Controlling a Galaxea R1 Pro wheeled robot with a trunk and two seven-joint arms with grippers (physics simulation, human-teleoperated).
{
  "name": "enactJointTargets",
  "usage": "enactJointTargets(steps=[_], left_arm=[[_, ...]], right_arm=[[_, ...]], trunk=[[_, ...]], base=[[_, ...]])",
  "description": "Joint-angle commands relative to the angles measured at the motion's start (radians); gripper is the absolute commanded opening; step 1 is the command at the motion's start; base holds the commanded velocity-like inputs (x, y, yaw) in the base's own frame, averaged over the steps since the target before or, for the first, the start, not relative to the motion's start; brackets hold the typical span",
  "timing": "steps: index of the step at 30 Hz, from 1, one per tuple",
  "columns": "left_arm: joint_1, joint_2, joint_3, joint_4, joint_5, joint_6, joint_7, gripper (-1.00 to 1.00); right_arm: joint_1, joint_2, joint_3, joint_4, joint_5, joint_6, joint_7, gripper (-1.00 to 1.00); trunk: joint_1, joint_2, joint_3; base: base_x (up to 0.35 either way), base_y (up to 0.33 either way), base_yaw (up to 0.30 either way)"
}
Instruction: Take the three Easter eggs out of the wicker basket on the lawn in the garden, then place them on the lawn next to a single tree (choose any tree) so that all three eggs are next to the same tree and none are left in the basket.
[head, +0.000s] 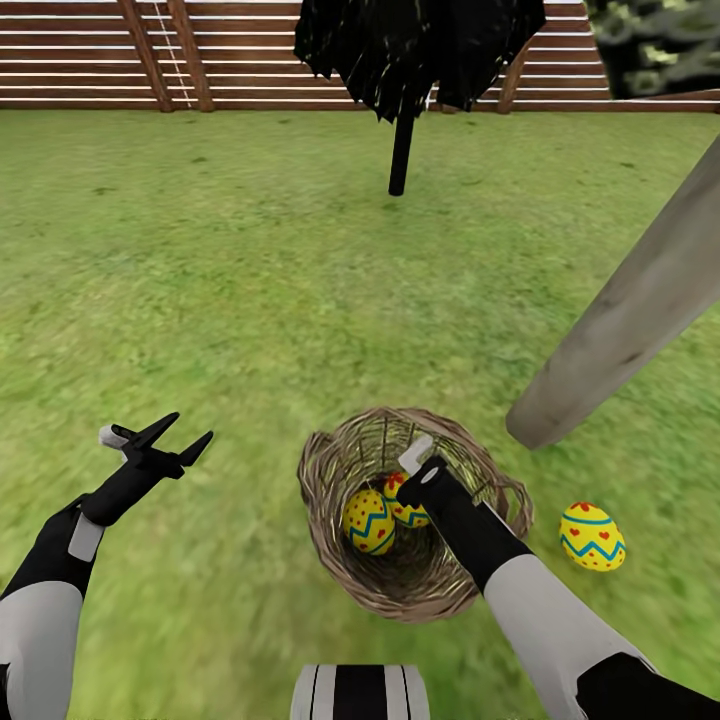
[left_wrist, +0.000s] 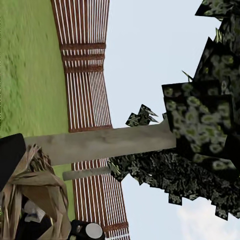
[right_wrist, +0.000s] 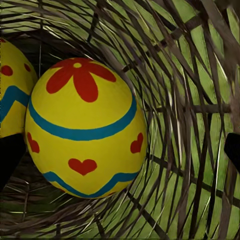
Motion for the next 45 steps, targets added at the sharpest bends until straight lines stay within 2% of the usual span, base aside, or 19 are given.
enactJointTargets(steps=[1, 45], left_arm=[[-0.001, 0.000, 0.001, 0.000, -0.002, 0.011, -0.005, 1.00], [0.000, 0.000, 0.001, -0.001, -0.002, 0.011, -0.005, 1.00]], right_arm=[[0.000, 0.000, 0.001, 0.003, 0.010, 0.004, 0.008, 1.00], [0.000, 0.001, 0.002, -0.004, 0.014, 0.002, 0.003, 1.00]], trunk=[[0.000, 0.000, -0.002], [0.000, 0.000, -0.074]], base=[[0.000, 0.000, 0.000], [0.000, 0.000, 0.000]])
